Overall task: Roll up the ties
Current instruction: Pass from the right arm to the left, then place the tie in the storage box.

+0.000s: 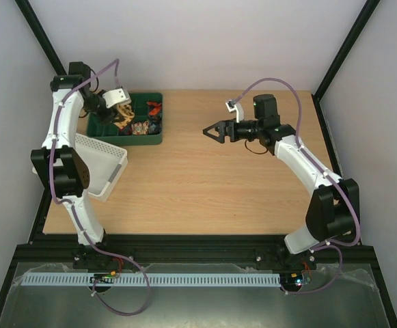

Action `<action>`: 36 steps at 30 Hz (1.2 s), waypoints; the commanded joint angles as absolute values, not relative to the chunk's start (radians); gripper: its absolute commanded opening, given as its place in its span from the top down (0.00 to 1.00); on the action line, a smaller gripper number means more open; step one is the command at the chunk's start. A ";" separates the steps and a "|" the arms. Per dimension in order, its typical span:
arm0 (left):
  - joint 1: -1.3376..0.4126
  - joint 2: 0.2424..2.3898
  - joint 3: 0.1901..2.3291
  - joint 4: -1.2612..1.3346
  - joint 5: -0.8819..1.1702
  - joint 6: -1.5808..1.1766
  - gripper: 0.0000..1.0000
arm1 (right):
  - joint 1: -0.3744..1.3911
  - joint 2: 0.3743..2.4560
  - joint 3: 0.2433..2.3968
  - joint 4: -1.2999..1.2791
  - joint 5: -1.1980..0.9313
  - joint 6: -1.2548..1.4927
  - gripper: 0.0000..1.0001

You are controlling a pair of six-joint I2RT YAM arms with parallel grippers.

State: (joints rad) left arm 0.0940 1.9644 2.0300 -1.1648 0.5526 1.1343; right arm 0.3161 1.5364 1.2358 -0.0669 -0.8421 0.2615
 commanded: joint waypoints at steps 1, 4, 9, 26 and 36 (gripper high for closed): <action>0.104 2.011 2.060 -1.225 0.307 1.465 0.97 | 0.300 1.490 1.262 -0.148 -0.748 0.139 0.01; 0.109 2.047 2.064 -1.204 0.257 1.533 0.97 | 0.294 1.492 1.265 -0.167 -0.743 0.130 0.02; 0.114 2.121 2.076 -1.172 0.164 1.615 0.98 | 0.291 1.492 1.258 -0.170 -0.742 0.131 0.01; 0.145 2.309 2.157 -1.099 0.062 1.704 0.98 | 0.288 1.533 1.269 -0.132 -0.750 0.164 0.01; 0.140 2.391 2.159 -1.055 0.076 1.703 0.97 | 0.285 1.559 1.286 -0.139 -0.747 0.160 0.01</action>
State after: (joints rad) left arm 0.1360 2.3276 2.1468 -1.0737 0.0864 1.6836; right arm 0.2928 1.5452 1.2495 -0.1356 -0.7460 0.1642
